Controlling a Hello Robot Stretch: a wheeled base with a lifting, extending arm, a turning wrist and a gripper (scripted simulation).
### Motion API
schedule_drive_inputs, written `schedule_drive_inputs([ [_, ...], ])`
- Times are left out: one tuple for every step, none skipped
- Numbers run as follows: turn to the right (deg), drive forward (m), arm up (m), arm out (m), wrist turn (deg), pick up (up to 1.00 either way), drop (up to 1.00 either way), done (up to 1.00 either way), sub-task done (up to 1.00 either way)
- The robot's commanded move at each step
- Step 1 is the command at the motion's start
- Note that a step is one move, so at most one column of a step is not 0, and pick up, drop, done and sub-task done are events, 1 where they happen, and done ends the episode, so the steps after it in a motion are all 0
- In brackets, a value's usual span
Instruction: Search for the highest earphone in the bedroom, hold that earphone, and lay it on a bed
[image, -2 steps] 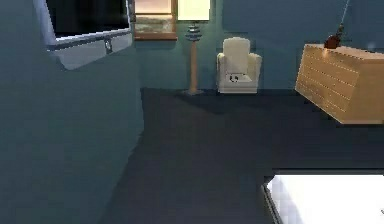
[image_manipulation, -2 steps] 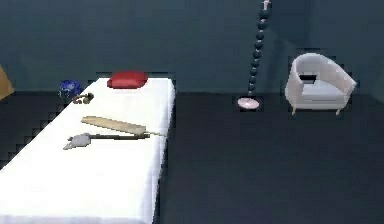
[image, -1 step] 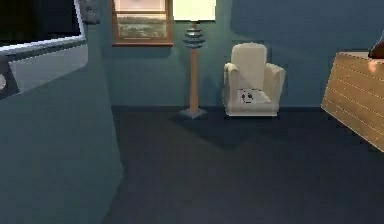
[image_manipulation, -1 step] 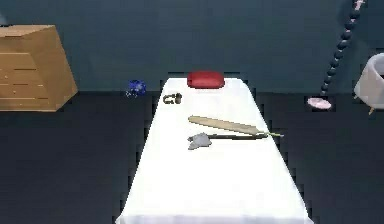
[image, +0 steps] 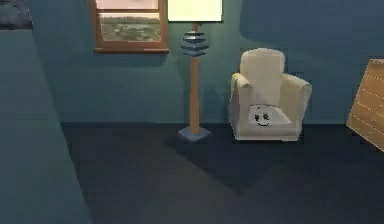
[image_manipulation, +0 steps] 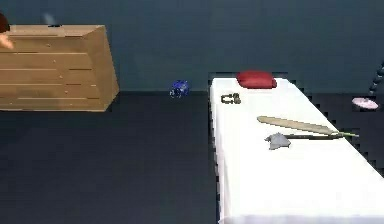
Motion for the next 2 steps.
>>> schedule_drive_inputs([
  [45.0,0.0,0.0,0.0,0.0,0.0,0.0,0.0,0.0],
  [0.0,0.5,0.0,0.0,0.0,0.0,0.0,0.0,0.0],
])
